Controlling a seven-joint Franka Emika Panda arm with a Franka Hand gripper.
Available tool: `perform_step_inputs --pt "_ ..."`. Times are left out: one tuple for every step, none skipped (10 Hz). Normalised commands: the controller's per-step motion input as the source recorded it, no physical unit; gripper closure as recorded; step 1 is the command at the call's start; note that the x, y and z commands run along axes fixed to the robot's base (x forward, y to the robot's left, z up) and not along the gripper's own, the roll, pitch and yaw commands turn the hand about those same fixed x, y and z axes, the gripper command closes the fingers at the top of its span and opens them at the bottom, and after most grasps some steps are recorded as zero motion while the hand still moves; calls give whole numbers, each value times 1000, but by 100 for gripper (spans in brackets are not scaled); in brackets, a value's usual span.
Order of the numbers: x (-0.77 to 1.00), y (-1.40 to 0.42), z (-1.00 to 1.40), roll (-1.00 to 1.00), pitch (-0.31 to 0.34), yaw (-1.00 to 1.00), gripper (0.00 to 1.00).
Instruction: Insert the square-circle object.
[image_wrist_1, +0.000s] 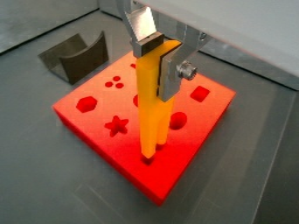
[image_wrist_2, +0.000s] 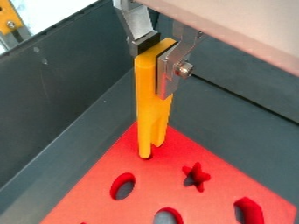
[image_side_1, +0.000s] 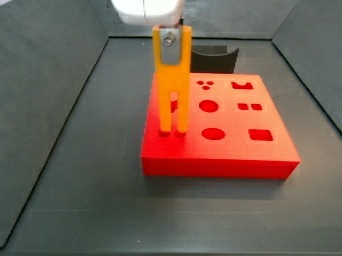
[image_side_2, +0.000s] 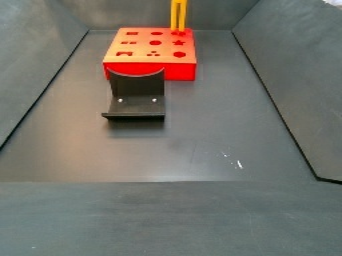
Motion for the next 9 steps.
perform_step_inputs --pt "0 -80 -157 10 -43 440 100" --pt "9 0 -186 0 -30 451 100" --pt "123 17 -140 0 -6 440 100" --pt "20 0 -51 0 0 229 100" --pt "0 0 0 6 0 0 100" --pt "0 0 -20 64 0 0 100" --pt "0 0 -54 101 0 0 100" --pt "117 0 -17 151 0 0 100" --pt "117 0 0 104 16 -23 100"
